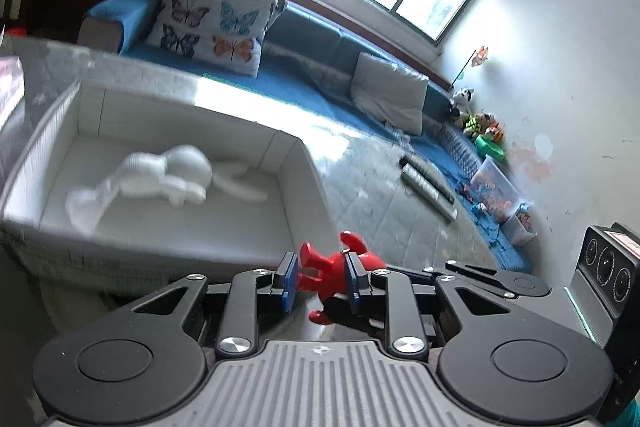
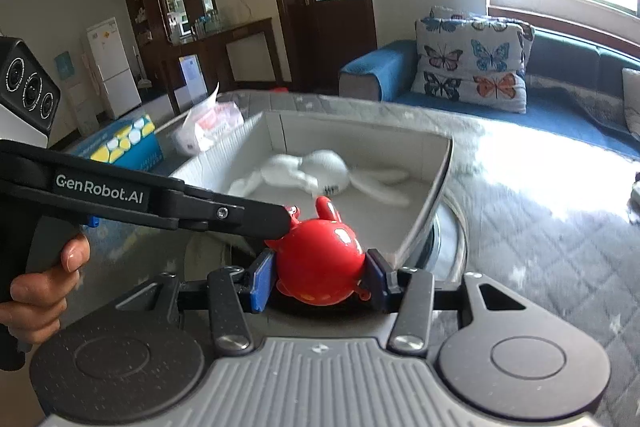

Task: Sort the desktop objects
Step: 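Carry the red toy into the shoebox and open the right tool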

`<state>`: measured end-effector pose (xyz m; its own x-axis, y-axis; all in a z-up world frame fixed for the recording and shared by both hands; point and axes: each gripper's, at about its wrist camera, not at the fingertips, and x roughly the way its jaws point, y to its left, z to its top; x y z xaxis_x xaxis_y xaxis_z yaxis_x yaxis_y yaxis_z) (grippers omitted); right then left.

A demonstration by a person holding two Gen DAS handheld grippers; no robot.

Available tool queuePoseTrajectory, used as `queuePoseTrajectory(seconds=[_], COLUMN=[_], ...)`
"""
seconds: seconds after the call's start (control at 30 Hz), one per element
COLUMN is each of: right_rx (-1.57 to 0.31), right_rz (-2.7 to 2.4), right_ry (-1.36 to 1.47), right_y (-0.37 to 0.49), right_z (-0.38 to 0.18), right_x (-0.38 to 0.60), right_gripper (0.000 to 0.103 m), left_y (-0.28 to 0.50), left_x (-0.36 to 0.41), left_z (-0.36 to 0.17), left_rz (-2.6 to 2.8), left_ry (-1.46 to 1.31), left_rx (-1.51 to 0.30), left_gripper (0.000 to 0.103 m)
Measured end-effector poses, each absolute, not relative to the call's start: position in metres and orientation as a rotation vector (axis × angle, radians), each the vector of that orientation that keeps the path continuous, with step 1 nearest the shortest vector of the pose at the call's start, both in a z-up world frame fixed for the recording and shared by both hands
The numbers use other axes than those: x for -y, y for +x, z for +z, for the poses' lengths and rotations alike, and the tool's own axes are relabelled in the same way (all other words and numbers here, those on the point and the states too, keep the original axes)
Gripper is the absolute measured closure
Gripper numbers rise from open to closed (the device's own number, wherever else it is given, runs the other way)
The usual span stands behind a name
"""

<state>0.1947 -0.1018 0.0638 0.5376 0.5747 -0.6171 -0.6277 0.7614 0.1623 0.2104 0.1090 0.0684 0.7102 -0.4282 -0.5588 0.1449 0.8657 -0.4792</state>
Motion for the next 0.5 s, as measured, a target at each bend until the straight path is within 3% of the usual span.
queuePoseTrajectory(seconds=[0.2, 0.5], right_rx=[-0.706, -0.786], right_rz=[0.709, 0.684], right_ry=[-0.063, -0.021], right_y=[0.232, 0.291], right_z=[0.070, 0.046], right_x=[0.084, 0.061], right_gripper=[0.055, 0.055], left_y=[0.245, 0.308], left_x=[-0.120, -0.145], left_z=[0.081, 0.046], left_rz=[-0.301, -0.250], left_ry=[-0.410, -0.502], left_rx=[-0.693, -0.779], left_gripper=[0.076, 0.076])
